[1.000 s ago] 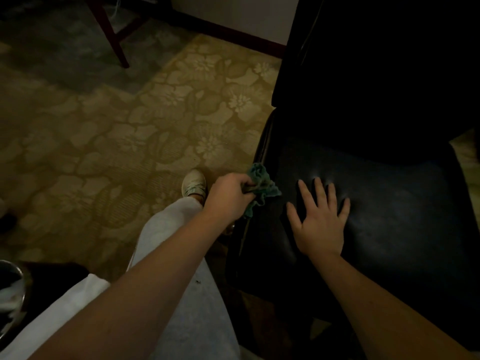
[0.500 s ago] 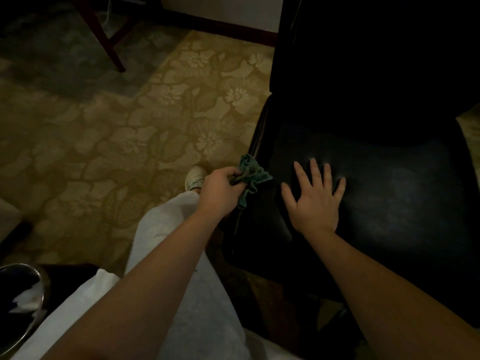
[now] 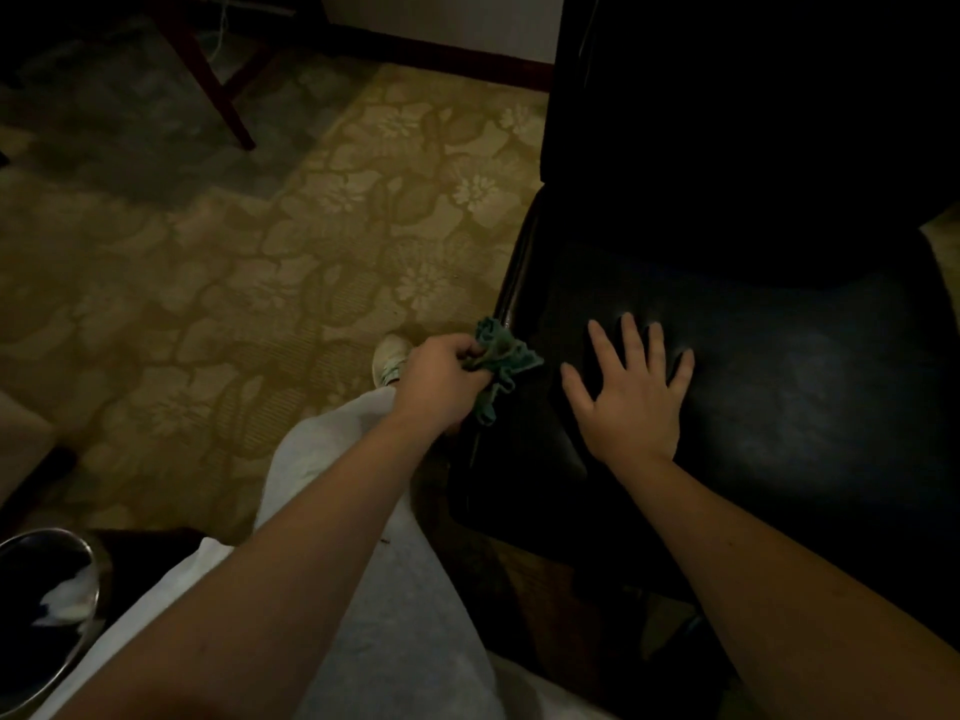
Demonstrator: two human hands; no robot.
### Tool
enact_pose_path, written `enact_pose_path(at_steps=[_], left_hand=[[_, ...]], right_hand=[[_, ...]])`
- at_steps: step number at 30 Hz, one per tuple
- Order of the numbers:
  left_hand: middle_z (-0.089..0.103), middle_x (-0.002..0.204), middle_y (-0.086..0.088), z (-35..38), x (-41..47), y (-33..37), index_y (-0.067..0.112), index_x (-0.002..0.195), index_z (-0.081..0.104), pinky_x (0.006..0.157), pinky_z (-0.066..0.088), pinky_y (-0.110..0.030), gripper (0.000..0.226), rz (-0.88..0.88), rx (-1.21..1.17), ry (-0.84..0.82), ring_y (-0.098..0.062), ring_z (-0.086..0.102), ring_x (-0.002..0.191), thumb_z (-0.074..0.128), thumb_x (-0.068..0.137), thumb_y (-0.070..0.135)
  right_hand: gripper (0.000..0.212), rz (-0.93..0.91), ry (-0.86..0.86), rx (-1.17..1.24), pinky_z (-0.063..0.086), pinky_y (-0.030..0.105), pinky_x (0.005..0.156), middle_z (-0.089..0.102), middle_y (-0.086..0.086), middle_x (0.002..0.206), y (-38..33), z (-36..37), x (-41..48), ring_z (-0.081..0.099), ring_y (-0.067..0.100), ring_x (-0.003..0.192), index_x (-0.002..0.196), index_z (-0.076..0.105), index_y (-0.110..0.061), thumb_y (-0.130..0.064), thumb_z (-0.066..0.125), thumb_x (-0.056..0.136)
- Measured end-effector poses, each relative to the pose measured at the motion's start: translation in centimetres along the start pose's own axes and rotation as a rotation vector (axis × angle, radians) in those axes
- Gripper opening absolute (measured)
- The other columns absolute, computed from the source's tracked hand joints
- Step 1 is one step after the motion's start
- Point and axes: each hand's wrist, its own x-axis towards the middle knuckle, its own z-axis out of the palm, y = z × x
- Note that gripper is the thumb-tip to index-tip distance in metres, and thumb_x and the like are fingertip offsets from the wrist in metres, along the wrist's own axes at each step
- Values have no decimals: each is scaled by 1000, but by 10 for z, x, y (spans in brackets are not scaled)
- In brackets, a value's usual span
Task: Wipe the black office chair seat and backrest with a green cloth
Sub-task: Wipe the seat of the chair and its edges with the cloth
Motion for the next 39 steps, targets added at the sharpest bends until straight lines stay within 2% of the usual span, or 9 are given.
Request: enact_pose_path(at_steps=[2,8,13,15,21,27,32,36,39], left_hand=[[68,100,1,-1,16,6,17,119,69,76,46,-24,30,-14,-6,-6,-16,64,94,72,89,20],[64,100,4,-1,34,9,18,116,68,79,46,-26,29,-28,-10,-24,-15,62,98,73,88,21],[59,78,9,-4,7,-5,20,104,67,67,50,-25,16,-9,-29,-66,-4,56,70,72,89,19],[62,80,9,0,-9,-10,21,105,67,60,47,-19,16,-19,-42,-53,-2,57,70,71,90,20],[68,97,2,19,-42,-4,21,114,68,80,55,-29,23,-63,-58,54,-15,65,86,67,91,19],[67,112,-5,14,-52,1,17,124,64,91,54,-37,34,-66,17,-67,-23,64,101,70,91,22],[68,111,-5,9,-47,9,18,124,65,86,55,-34,36,-10,7,-52,-21,64,97,72,89,24],[65,91,0,13,-53,9,18,115,67,67,50,-27,26,-45,-60,-69,-17,63,82,72,90,22],[63,84,5,20,-69,3,19,109,66,68,53,-29,20,-72,-95,-101,-16,65,82,73,90,21]], right_hand=[[71,8,-2,7,-5,58,119,12,0,164,-1,0,1,-1,25,152,154,21,-38,-71,14,91],[69,23,2,27,-5,58,119,13,-1,164,-3,1,3,0,24,152,153,23,-39,-70,18,92],[68,-1,-9,16,-4,58,118,12,-2,164,0,0,2,0,24,152,153,22,-40,-71,22,92],[71,-13,-35,14,-5,58,118,10,-2,165,2,-3,1,-1,23,151,153,20,-40,-74,22,91],[86,-199,-223,-57,-10,55,118,-7,-2,165,26,-24,-10,-11,22,151,154,3,-45,-86,18,80],[85,-224,-296,-86,-11,54,119,-16,0,164,27,-32,-51,-18,24,149,153,-8,-43,-84,9,80],[83,-238,-295,-90,-12,54,118,-18,1,163,32,-31,-63,-20,24,149,153,-12,-44,-82,7,82],[81,-258,-358,-101,-14,54,117,-22,1,162,38,-29,-59,-23,24,148,150,-17,-46,-83,10,83],[82,-268,-415,-103,-15,54,116,-23,1,162,42,-31,-56,-24,24,148,149,-20,-46,-83,12,83]])
